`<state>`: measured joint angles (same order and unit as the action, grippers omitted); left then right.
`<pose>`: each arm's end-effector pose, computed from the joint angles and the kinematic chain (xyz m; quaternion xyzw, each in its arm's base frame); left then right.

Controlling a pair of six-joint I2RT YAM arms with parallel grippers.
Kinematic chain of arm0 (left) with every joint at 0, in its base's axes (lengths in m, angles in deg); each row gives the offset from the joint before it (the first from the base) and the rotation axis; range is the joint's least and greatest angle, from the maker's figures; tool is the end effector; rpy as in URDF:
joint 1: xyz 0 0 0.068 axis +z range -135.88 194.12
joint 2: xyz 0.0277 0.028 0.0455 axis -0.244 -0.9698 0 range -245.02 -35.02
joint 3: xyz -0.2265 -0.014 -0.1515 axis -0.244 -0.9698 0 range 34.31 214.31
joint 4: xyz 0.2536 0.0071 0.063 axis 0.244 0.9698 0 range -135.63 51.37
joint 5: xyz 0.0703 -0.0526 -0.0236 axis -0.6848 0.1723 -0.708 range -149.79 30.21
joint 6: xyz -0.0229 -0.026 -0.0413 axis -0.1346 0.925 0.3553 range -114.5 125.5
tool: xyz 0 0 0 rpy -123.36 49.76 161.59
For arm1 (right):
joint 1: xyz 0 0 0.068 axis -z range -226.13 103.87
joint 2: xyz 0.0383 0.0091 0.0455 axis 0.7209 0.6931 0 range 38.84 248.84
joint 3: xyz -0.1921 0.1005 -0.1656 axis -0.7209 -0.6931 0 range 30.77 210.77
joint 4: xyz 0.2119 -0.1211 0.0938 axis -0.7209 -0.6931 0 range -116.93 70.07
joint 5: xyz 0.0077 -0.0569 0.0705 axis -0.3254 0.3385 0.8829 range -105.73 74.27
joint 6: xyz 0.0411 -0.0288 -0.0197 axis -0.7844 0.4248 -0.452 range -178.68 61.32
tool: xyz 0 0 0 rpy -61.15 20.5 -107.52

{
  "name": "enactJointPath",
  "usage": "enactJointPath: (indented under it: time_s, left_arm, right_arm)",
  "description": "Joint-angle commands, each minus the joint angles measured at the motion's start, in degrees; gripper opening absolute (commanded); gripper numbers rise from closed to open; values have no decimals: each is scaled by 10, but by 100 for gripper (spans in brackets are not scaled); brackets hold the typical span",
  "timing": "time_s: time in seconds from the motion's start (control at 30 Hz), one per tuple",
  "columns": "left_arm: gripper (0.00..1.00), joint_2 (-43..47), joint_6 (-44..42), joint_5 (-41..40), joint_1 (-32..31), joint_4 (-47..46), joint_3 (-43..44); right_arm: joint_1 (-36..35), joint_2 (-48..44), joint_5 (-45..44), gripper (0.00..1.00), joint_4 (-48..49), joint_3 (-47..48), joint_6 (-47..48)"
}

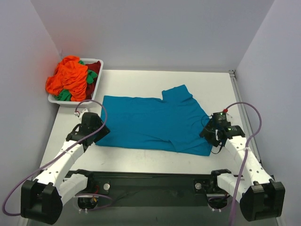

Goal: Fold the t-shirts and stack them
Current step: Fold the flattened tshirt in 1/3 of the way

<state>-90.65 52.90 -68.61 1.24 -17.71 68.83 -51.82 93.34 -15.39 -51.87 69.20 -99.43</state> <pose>0.1891 -0.0377 0.2167 -0.3027 0.8840 -0.1129 0.3379 0.1910 0.0193 0.2367 0.2801 0.8906 0.1438 0.3282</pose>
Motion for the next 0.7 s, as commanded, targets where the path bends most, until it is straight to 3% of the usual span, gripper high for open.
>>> enactJointPath:
  time_s: [0.0, 0.2, 0.67]
  left_arm:
    - [59, -6, -14, 17, -22, -35, 22]
    - [59, -15, -20, 33, -41, -53, 20]
    - [59, -32, -19, 45, -44, -82, 3]
  right_arm:
    - [-27, 46, -38, 44, 23, 3, -21]
    - [-47, 109, -32, 37, 85, -23, -33]
    - [-50, 136, -27, 37, 125, -70, -51]
